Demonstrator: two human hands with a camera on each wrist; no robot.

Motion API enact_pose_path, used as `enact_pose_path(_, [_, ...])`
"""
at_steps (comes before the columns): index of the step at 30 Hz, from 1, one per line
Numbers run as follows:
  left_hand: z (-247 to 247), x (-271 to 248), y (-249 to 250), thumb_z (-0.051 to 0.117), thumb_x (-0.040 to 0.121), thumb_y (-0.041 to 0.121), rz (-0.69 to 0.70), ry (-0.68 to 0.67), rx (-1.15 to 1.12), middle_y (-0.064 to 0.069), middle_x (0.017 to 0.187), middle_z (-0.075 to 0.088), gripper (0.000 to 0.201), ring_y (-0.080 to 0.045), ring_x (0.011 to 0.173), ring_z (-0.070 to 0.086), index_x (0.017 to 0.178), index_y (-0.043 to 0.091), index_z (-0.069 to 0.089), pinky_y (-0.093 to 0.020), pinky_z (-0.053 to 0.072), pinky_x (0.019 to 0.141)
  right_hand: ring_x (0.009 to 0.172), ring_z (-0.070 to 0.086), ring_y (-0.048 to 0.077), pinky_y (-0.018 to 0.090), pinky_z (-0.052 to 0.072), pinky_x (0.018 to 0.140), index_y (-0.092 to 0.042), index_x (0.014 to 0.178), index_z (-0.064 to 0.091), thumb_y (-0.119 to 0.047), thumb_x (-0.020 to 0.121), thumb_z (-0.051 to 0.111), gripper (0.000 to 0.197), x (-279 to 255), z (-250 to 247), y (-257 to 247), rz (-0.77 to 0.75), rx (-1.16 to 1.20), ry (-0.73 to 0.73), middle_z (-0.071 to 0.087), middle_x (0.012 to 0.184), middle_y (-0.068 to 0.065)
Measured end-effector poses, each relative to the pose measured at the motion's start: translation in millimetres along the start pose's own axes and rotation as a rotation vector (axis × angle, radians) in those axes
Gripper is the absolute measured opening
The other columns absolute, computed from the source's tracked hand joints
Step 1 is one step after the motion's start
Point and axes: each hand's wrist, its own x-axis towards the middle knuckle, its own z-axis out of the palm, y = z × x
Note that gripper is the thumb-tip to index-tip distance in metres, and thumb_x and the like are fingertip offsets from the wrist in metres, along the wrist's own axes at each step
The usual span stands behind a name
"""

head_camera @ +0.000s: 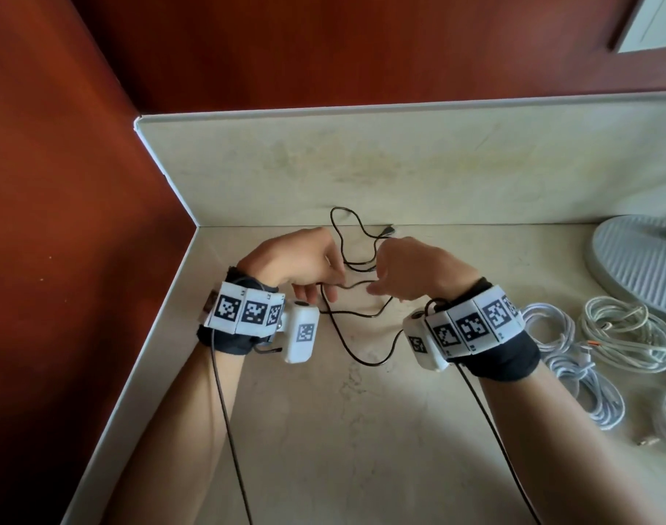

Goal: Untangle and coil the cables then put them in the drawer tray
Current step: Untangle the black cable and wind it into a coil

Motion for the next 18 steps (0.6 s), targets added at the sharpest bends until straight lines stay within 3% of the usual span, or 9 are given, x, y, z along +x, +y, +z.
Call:
enact_pose_path(2, [5, 4, -1, 0.072, 0.093, 0.015, -0.022, 0.036, 0.022, -0.002, 0.072, 0.077, 0.007, -0.013, 0.04, 0.057, 0.096, 0.008, 0.073, -0.021, 0.046, 0.045, 0.083, 0.063, 0.025, 0.032, 0.047, 0.074, -0.019, 0.074, 0.049, -0.034, 0.095, 0.073, 0.035, 0, 2, 0, 0.025, -0.023, -0.044, 0.057, 0.079, -0.001])
enact_pose_path(3, [7, 6, -2, 0.073, 0.091, 0.013, -0.03, 0.075, 0.037, 0.0, 0.064, 0.074, 0.005, -0.012, 0.039, 0.057, 0.093, 0.009, 0.073, -0.021, 0.046, 0.046, 0.084, 0.062, 0.026, 0.032, 0.046, 0.075, -0.018, 0.076, 0.051, -0.033, 0.096, 0.072, 0.032, 0, 1, 1, 0.029, -0.033, -0.022, 0.059, 0.083, 0.0])
enact_pose_path(5, [8, 9, -2, 0.075, 0.088, 0.011, -0.043, 0.143, 0.08, 0.0, 0.054, 0.069, 0.004, -0.01, 0.039, 0.06, 0.086, 0.01, 0.072, -0.018, 0.044, 0.045, 0.094, 0.062, 0.029, 0.035, 0.043, 0.078, -0.013, 0.099, 0.058, -0.032, 0.098, 0.068, 0.022, -3, -3, -1, 0.034, -0.007, 0.101, 0.061, 0.103, 0.006])
enact_pose_path(7, [10, 11, -2, 0.08, 0.085, 0.01, -0.057, 0.164, 0.11, -0.006, 0.06, 0.072, 0.01, -0.01, 0.042, 0.063, 0.089, 0.007, 0.072, -0.017, 0.043, 0.044, 0.105, 0.063, 0.035, 0.039, 0.042, 0.079, -0.007, 0.123, 0.049, -0.031, 0.1, 0.066, 0.038, -4, -7, -1, 0.052, 0.063, 0.238, 0.061, 0.115, 0.01])
enact_pose_path(9, [12, 14, -3, 0.084, 0.083, 0.012, -0.074, 0.175, 0.137, -0.01, 0.068, 0.075, 0.022, -0.01, 0.041, 0.061, 0.097, 0.005, 0.069, -0.019, 0.043, 0.044, 0.107, 0.063, 0.037, 0.039, 0.041, 0.079, -0.005, 0.127, 0.043, -0.032, 0.1, 0.066, 0.044, -3, -8, 0, 0.104, 0.069, 0.252, 0.059, 0.113, 0.01])
enact_pose_path(13, [17, 16, -7, 0.088, 0.079, 0.016, -0.087, 0.195, 0.187, -0.007, 0.076, 0.077, 0.04, -0.013, 0.047, 0.062, 0.11, 0.007, 0.064, -0.025, 0.045, 0.05, 0.1, 0.062, 0.032, 0.037, 0.045, 0.08, -0.01, 0.113, 0.056, -0.023, 0.101, 0.062, 0.018, 1, 2, 8, 0.124, -0.019, 0.106, 0.06, 0.113, 0.008])
enact_pose_path(16, [18, 17, -7, 0.087, 0.08, 0.018, -0.088, 0.206, 0.211, 0.002, 0.056, 0.067, 0.036, -0.008, 0.037, 0.055, 0.106, 0.015, 0.063, -0.023, 0.042, 0.046, 0.086, 0.061, 0.031, 0.037, 0.046, 0.072, -0.009, 0.099, 0.054, -0.013, 0.1, 0.055, 0.004, 6, 4, 10, 0.071, 0.068, 0.176, 0.06, 0.104, 0.01])
enact_pose_path(18, [16, 18, -7, 0.086, 0.081, 0.018, -0.074, 0.202, 0.213, 0.003, 0.047, 0.063, 0.026, -0.009, 0.037, 0.055, 0.099, 0.011, 0.069, -0.021, 0.045, 0.046, 0.075, 0.062, 0.032, 0.038, 0.047, 0.065, -0.008, 0.091, 0.054, -0.014, 0.102, 0.052, 0.013, 9, -1, 9, -0.026, 0.174, 0.287, 0.066, 0.096, 0.014])
